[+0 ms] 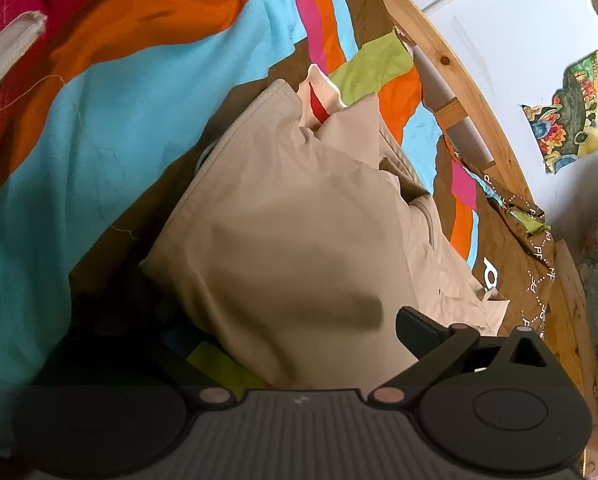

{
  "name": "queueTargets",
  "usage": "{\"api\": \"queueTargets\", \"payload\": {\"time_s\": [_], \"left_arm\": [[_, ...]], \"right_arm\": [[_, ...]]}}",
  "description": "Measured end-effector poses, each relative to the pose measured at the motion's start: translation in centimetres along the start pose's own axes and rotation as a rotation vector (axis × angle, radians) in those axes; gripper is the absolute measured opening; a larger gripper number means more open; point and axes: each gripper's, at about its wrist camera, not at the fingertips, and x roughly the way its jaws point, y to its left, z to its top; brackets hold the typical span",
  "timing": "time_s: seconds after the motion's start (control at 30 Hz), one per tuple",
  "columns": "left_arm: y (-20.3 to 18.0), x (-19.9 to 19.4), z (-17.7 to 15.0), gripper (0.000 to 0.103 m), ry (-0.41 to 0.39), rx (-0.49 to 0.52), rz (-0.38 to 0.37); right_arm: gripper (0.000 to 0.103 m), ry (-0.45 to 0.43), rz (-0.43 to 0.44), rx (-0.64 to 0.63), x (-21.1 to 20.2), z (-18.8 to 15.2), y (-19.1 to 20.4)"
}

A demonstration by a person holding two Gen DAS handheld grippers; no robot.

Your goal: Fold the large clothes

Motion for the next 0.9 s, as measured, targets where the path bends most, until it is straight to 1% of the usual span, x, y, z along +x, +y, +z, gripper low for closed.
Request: {"api": "queueTargets", "payload": {"time_s": [0.13,0.27,0.4,0.53,0.57,0.6,0.63,0.7,0.73,0.8,0.83,0.9], "left_arm": [[0.0,0.2,0.0,0.102,0.001,0.015,0.005],[-0.2,0.4,-0.1,0.102,0.003,0.040,0.018],[-0.2,0.4,-0.1,0.102,0.005,0.043,0.019],[-0.2,0.4,0.0,0.102,0.003,0.047,0.018],[-0.1,0.3,0.0,0.097,-0.012,0.042,0.016],[0.0,0.1,-0.1,0.088,-0.039,0.035,0.024],[0.1,-0.1,-0.1,0.087,-0.070,0.032,0.031],[0.4,-0.2,-0.2,0.069,-0.106,0.016,0.038],[0.4,-0.3,-0.2,0.066,-0.116,0.009,0.041],[0.4,-0.5,-0.2,0.047,-0.131,0.005,0.044],[0.2,-0.6,-0.2,0.042,-0.136,0.009,0.046],[-0.5,-1.3,-0.2,0.021,-0.159,0.036,0.065]], "right_arm": [[0.093,0.004,-0.005,0.013,0.1,0.0,-0.2],[0.094,0.002,-0.008,0.014,0.2,0.0,-0.1],[0.095,0.003,-0.006,0.021,0.3,-0.1,-0.2],[0.099,0.003,-0.012,0.026,0.4,-0.1,-0.2],[0.101,0.005,-0.016,0.030,0.5,-0.1,-0.3],[0.102,0.006,-0.017,0.034,0.5,-0.1,-0.3],[0.102,0.008,-0.017,0.039,0.6,-0.1,-0.4],[0.102,0.007,-0.018,0.039,0.6,-0.1,-0.3],[0.102,0.006,-0.019,0.038,0.6,-0.1,-0.3],[0.102,0.004,-0.017,0.041,0.6,-0.1,-0.4],[0.102,0.004,-0.016,0.044,0.6,-0.2,-0.4],[0.102,0.004,-0.012,0.051,0.6,-0.2,-0.5]]}}
